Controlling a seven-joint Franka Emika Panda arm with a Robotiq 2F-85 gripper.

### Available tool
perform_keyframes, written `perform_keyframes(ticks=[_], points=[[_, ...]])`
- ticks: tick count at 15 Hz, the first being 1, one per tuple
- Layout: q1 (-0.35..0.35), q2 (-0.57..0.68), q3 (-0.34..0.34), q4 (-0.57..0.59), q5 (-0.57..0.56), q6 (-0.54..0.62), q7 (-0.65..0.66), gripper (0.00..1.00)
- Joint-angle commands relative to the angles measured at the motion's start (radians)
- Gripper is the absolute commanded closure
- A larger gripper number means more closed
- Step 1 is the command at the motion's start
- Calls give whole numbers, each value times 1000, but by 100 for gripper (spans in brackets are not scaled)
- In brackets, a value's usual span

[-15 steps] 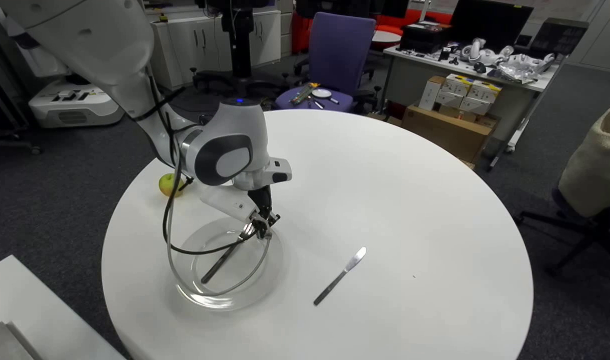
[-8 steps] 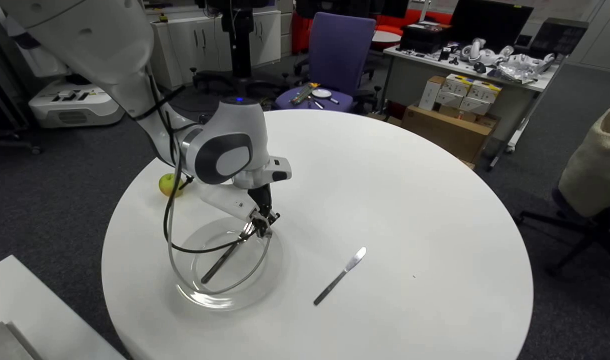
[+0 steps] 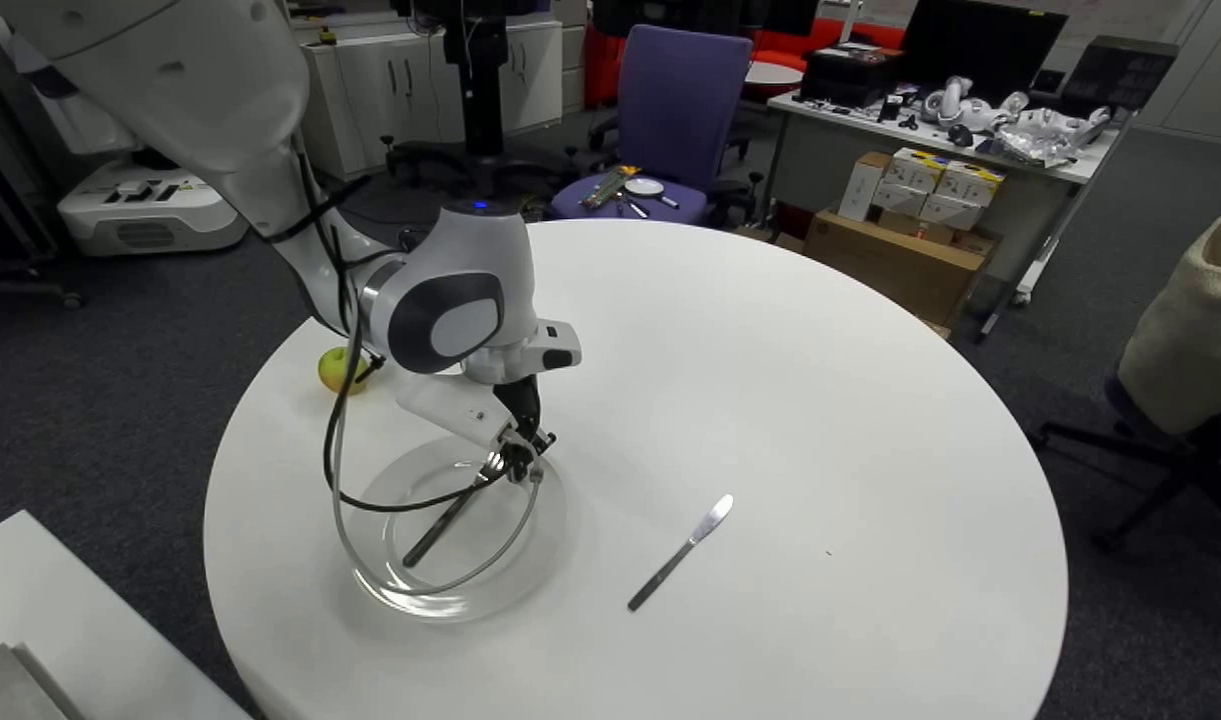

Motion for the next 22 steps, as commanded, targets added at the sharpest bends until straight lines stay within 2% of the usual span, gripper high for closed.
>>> perform_keyframes(ticks=[1, 6, 13, 22], points=[[-37, -4, 21, -6, 25, -34, -47, 100], [-41, 14, 22, 10, 27, -51, -44, 100], [-65, 58, 56, 86, 86, -94, -55, 100], [-91, 93, 47, 163, 117, -142, -54, 100]])
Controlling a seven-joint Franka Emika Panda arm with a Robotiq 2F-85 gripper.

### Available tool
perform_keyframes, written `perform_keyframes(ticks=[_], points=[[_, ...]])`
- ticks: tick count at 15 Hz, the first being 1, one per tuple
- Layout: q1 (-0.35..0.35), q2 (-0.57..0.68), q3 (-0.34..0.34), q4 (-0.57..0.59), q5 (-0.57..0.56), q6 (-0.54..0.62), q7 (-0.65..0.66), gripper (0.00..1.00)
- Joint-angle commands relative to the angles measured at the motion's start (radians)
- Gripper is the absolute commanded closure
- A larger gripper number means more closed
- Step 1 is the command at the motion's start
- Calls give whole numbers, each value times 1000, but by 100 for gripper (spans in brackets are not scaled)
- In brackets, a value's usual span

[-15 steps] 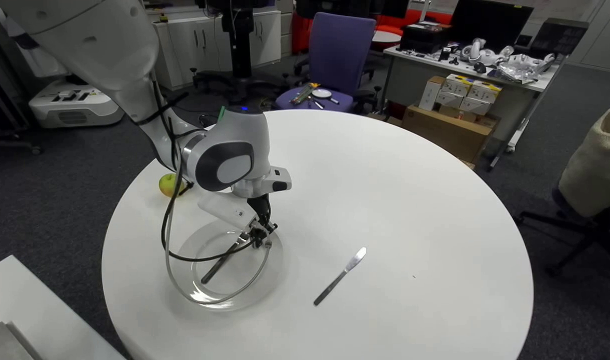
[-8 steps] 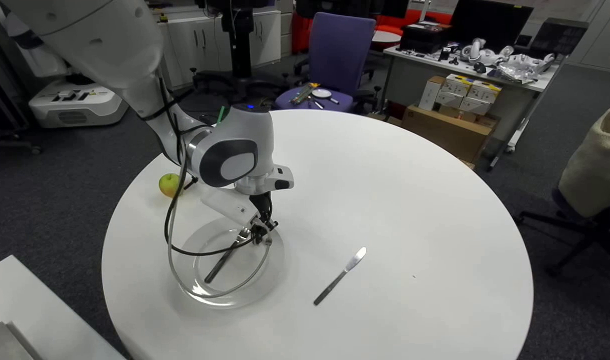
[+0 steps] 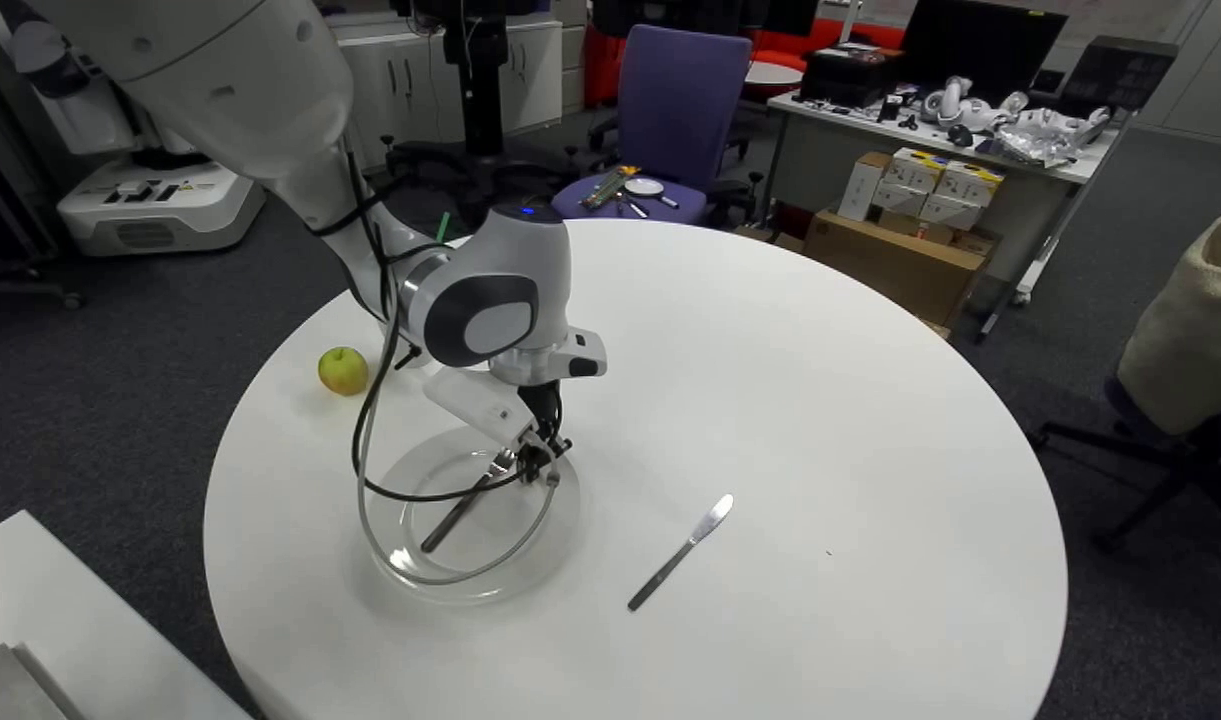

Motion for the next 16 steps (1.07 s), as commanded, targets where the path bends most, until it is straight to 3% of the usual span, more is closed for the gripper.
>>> perform_keyframes(ticks=[1, 16], points=[[-36, 31, 11, 53, 30, -30, -33, 100], [-39, 27, 9, 52, 19, -18, -34, 100]])
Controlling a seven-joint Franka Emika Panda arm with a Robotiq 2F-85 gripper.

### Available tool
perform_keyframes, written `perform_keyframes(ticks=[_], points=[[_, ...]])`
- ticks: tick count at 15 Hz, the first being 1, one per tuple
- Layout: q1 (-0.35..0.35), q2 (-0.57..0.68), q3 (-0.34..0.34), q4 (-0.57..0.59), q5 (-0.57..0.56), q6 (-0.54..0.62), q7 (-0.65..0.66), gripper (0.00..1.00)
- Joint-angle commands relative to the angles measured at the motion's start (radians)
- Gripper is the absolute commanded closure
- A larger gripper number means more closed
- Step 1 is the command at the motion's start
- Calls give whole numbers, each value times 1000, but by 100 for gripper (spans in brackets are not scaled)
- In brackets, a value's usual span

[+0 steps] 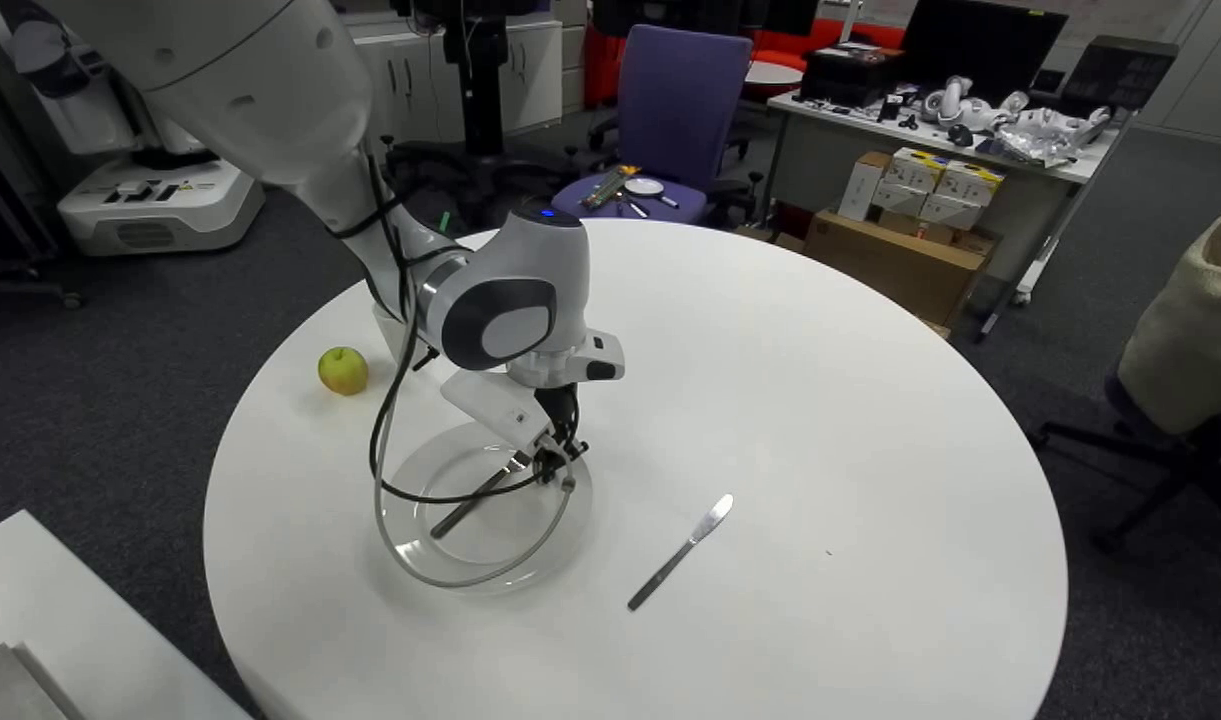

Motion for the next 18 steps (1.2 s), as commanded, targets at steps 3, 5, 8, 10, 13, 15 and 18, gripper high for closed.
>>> perform_keyframes(ticks=[3, 5, 8, 10, 13, 15, 18], points=[[4, -46, 8, -41, -13, 7, -57, 68], [34, -133, -3, -117, -50, 30, -64, 51], [96, -277, -54, -228, -172, 70, -37, 30], [132, -373, -89, -283, -282, 104, -6, 14], [151, -535, -111, -353, -411, 56, 62, 0], [133, -644, -92, -401, -451, -19, 70, 0], [98, -807, -73, -488, -455, -148, 34, 0]])
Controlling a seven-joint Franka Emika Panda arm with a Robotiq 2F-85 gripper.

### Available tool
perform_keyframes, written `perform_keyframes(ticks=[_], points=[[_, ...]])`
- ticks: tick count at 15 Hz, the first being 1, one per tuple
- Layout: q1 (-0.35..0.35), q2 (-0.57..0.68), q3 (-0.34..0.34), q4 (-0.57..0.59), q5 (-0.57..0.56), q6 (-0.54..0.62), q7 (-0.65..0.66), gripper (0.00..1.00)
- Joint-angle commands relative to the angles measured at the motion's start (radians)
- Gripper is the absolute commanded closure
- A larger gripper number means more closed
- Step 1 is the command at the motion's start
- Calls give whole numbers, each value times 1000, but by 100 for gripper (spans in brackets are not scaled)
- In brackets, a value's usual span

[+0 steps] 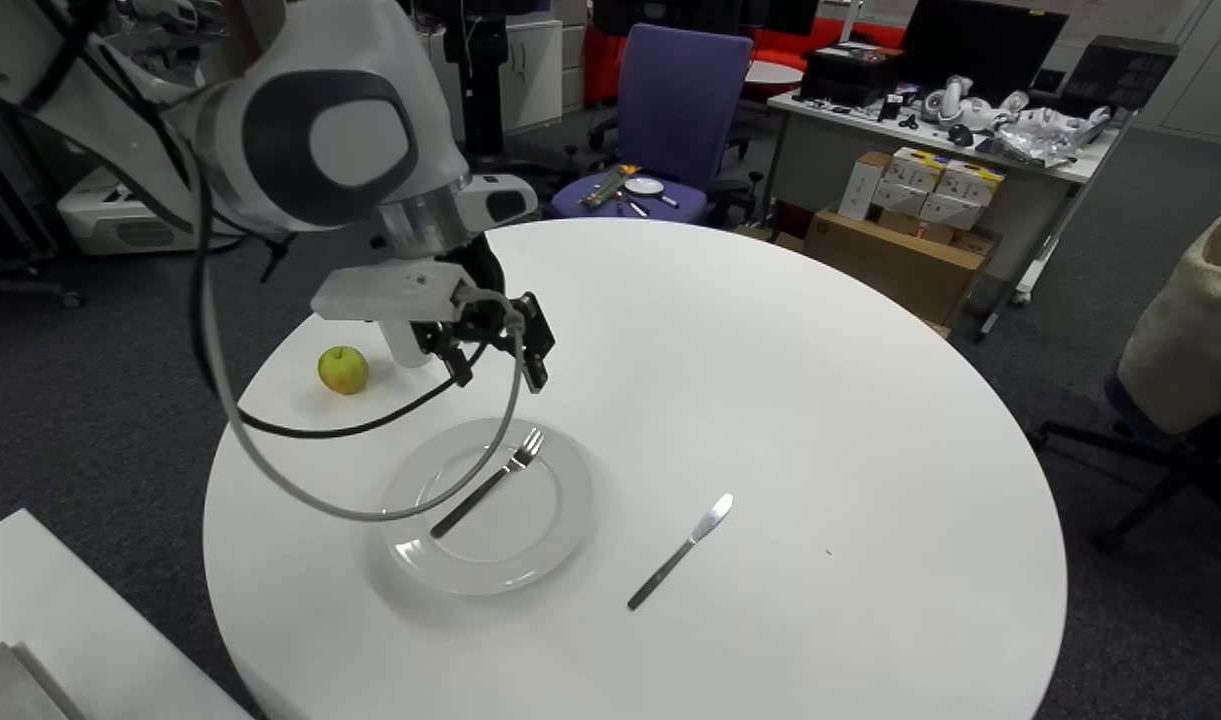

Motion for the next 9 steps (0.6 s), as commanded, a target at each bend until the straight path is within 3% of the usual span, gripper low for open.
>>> perform_keyframes(ticks=[1, 4, 5, 9], points=[[-47, -234, 15, -141, -8, -126, -41, 0], [-78, -279, -30, -174, 71, -183, -148, 0], [-73, -218, 12, -132, 40, -159, -76, 0], [-93, -247, -15, -163, 59, -166, -125, 0]])
